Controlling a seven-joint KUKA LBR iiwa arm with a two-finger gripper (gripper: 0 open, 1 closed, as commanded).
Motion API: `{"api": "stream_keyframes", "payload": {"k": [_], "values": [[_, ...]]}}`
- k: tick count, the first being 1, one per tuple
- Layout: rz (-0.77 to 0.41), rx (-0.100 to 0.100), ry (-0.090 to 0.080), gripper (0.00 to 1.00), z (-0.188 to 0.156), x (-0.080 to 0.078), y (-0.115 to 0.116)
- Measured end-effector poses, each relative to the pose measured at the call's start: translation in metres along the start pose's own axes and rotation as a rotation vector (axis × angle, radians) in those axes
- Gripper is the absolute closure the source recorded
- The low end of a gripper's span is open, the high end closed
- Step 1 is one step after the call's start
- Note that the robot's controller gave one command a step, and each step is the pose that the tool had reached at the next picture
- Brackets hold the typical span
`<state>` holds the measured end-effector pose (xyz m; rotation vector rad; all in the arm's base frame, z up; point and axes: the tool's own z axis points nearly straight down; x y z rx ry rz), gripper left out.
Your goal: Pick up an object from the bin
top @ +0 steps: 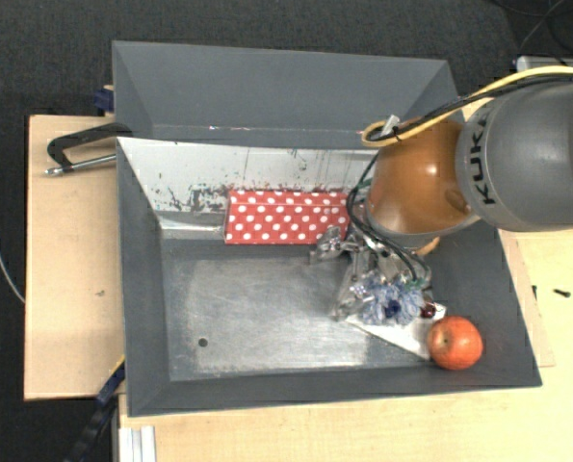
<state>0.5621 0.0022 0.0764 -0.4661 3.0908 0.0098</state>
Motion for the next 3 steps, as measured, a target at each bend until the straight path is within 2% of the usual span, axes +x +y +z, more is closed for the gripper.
{"api": "stream_keyframes", "payload": {"k": [1, 2, 3], "values": [[-0.054, 0.003, 0.012, 0.0, 0.001, 0.023, -0.012], [-0.176, 0.003, 0.011, 1.0, -0.019, 0.022, -0.089], [-0.175, 0.003, 0.011, 1.0, -0.018, 0.022, -0.089]]}}
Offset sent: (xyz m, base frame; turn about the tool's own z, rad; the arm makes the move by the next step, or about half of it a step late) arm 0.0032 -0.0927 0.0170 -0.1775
